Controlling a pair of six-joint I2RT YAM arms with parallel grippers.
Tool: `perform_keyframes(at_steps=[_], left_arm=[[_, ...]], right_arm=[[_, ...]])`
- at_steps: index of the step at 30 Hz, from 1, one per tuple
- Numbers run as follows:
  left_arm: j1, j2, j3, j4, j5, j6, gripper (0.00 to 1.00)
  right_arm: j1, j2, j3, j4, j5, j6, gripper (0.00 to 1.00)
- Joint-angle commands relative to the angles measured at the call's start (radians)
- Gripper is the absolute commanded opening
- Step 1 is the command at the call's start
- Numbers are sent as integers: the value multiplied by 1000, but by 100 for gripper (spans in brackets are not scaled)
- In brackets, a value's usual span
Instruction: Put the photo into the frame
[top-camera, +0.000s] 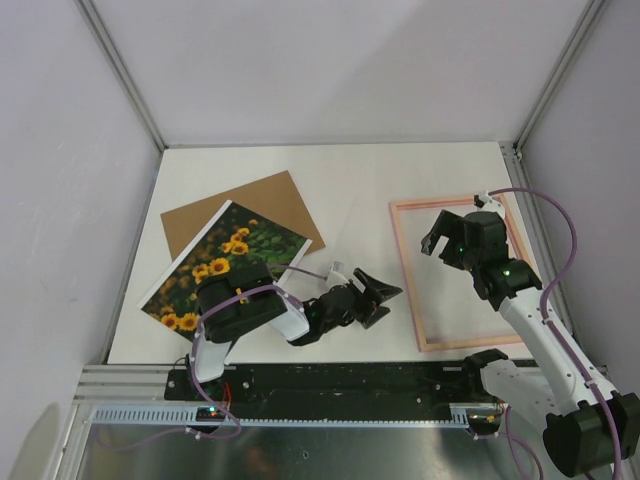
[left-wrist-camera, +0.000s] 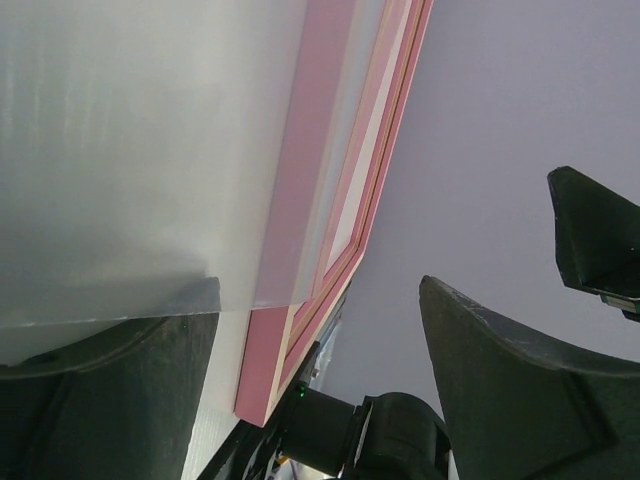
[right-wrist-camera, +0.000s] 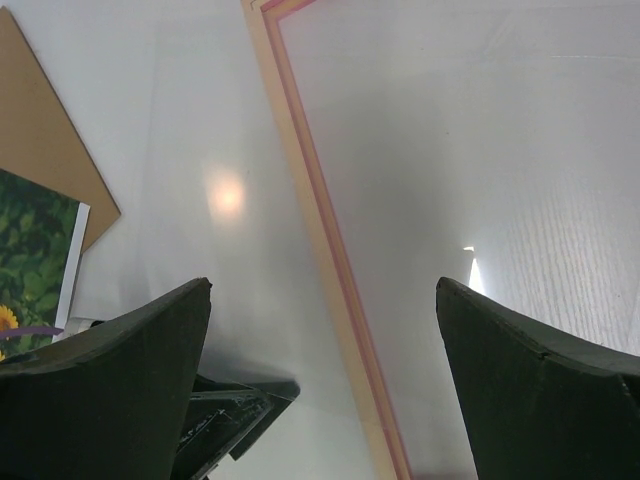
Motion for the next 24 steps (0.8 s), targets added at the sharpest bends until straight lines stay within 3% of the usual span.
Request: perform_keyframes(at_steps=[1,17,24], left_arm=[[-5,23,24,76,-53,-14,84],[45,72,-14,245,-76,-39,48],[98,34,-34,262,-52,9,21]], right_arm=[[7,-19,40,3,-10,-17,99],[32,-36,40,9,-9,-15,99],[44,-38,40,23,-8,-10,99]])
